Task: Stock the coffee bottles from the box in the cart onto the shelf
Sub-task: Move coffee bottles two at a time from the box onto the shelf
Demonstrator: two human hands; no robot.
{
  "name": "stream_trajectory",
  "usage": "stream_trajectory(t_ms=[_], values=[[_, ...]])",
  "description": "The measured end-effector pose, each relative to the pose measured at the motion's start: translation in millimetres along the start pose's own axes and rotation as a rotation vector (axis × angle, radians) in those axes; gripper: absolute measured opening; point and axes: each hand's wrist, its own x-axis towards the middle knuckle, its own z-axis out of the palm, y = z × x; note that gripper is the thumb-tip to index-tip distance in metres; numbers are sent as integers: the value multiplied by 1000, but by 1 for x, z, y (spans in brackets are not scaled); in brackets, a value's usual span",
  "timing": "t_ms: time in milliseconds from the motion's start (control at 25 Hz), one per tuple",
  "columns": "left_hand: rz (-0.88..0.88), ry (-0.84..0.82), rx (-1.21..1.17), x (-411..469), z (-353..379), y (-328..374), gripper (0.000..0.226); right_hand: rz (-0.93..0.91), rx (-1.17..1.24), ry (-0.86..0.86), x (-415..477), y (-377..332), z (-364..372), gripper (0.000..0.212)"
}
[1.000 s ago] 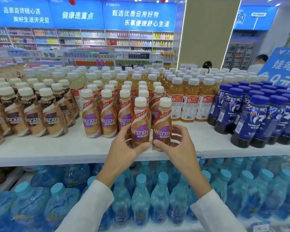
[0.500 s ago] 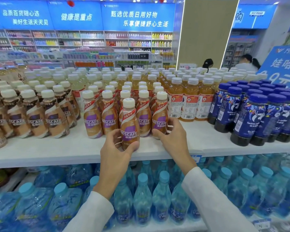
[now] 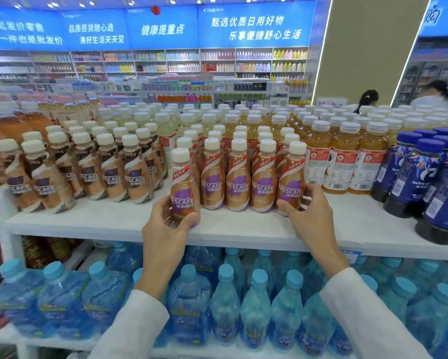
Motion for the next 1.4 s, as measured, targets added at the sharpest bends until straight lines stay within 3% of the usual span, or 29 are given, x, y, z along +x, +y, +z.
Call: stream_trajectory(t_ms=[560, 800, 1000, 1200, 1400], values=[[23, 19, 58, 9, -1, -7, 63, -19, -52, 16, -2, 2, 2, 67], [48, 6, 103, -1, 1, -4, 70, -25, -49, -51, -6, -4, -6, 75], [8, 99, 162, -45, -27, -11, 59, -118, -42, -88, -63, -11, -17, 59], [-102, 258, 230, -138, -86, -42, 38, -192, 174, -298, -153, -5, 3, 34], [-342, 463, 339, -238, -171, -74, 38, -183, 263, -650, -243, 6, 65, 34]])
